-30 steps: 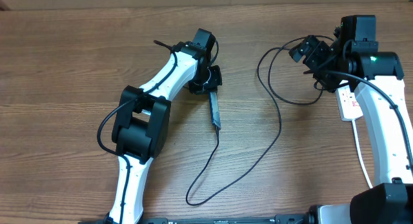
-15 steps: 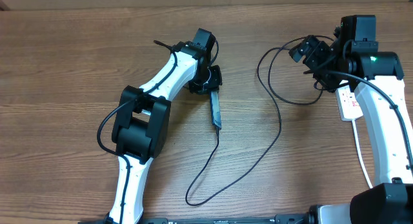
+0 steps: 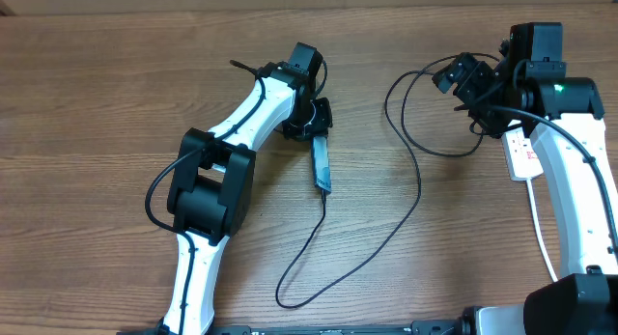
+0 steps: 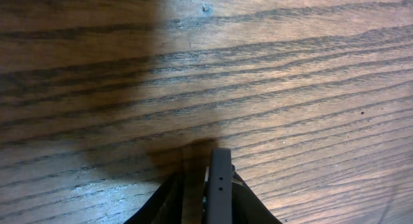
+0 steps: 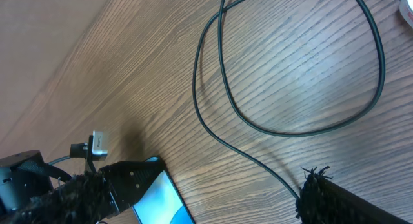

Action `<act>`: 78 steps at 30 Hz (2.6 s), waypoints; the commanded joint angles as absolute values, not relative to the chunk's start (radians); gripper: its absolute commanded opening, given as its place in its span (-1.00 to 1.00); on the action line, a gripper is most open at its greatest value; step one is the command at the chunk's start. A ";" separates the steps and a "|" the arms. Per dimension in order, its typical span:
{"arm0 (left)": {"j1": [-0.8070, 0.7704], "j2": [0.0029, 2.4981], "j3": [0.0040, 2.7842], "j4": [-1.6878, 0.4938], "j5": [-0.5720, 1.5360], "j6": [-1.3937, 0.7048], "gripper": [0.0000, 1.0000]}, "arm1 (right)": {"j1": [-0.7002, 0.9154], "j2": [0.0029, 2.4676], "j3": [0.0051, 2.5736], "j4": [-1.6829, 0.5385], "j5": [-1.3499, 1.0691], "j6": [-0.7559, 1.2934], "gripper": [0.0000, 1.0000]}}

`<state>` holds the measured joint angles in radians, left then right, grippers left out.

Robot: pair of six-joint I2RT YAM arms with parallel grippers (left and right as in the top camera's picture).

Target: Plug charger to phone and switch on socket

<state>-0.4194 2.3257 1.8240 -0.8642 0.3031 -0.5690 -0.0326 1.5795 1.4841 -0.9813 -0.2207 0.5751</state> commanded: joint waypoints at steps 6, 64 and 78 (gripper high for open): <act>-0.433 2.335 1.819 -0.868 0.303 -0.556 -0.51 | -0.034 1.570 1.494 -0.979 -0.210 0.567 0.97; -0.433 2.335 1.819 -0.880 0.302 -0.556 0.06 | -0.034 1.570 1.494 -0.983 -0.210 0.567 0.97; -0.433 2.335 1.819 -0.885 0.295 -0.556 1.00 | -0.034 1.570 1.494 -0.986 -0.209 0.567 0.97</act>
